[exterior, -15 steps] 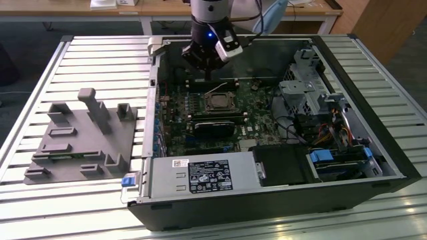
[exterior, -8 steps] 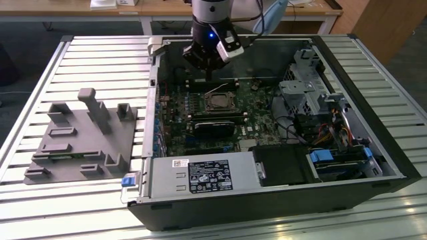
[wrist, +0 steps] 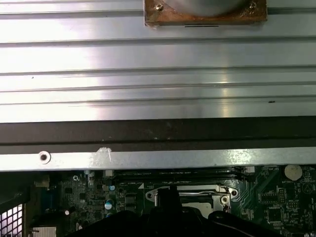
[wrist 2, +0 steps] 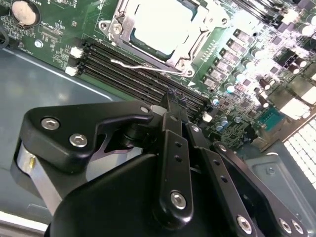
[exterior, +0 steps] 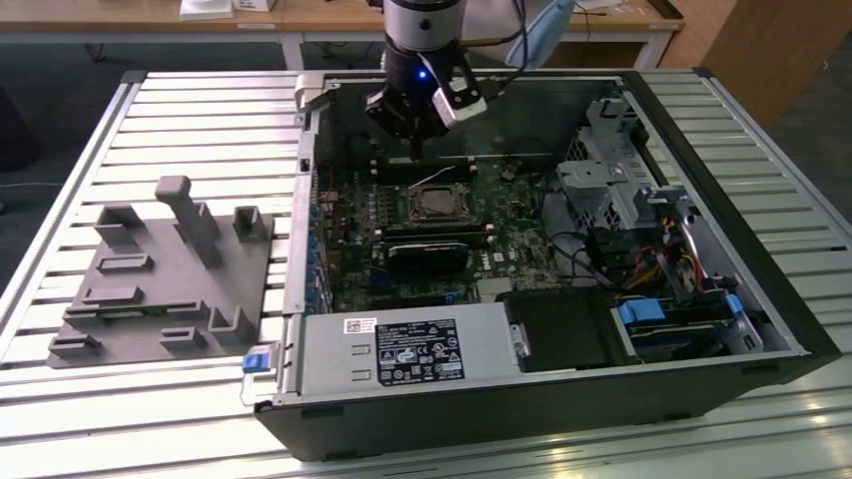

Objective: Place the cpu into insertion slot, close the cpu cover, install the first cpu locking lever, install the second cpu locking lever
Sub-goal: 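Install the first cpu locking lever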

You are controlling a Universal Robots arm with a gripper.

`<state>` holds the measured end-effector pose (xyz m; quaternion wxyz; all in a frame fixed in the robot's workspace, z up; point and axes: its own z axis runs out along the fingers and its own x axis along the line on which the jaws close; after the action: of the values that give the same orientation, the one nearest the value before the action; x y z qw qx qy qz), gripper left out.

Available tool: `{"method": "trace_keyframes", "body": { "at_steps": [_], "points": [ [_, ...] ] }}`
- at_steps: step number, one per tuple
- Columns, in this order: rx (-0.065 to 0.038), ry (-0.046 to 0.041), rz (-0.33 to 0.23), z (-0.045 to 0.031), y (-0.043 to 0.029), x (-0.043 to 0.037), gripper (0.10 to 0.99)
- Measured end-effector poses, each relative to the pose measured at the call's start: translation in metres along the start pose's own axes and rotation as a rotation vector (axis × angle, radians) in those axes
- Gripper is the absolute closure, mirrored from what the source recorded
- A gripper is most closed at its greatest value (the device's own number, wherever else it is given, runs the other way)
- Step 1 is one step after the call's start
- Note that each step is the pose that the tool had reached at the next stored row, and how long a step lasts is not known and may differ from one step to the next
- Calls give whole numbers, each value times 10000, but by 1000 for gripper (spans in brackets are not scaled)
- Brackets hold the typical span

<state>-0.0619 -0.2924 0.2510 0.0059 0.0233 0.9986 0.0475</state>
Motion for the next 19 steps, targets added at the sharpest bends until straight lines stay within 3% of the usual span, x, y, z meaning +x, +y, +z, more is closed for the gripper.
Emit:
{"method": "trace_keyframes", "body": {
  "at_steps": [10,14,19],
  "points": [
    [0,31,-325,107,-2,-150,980],
    [-1,62,-659,145,-3,-174,980],
    [-3,63,-665,177,4,-231,980]
  ]
}}
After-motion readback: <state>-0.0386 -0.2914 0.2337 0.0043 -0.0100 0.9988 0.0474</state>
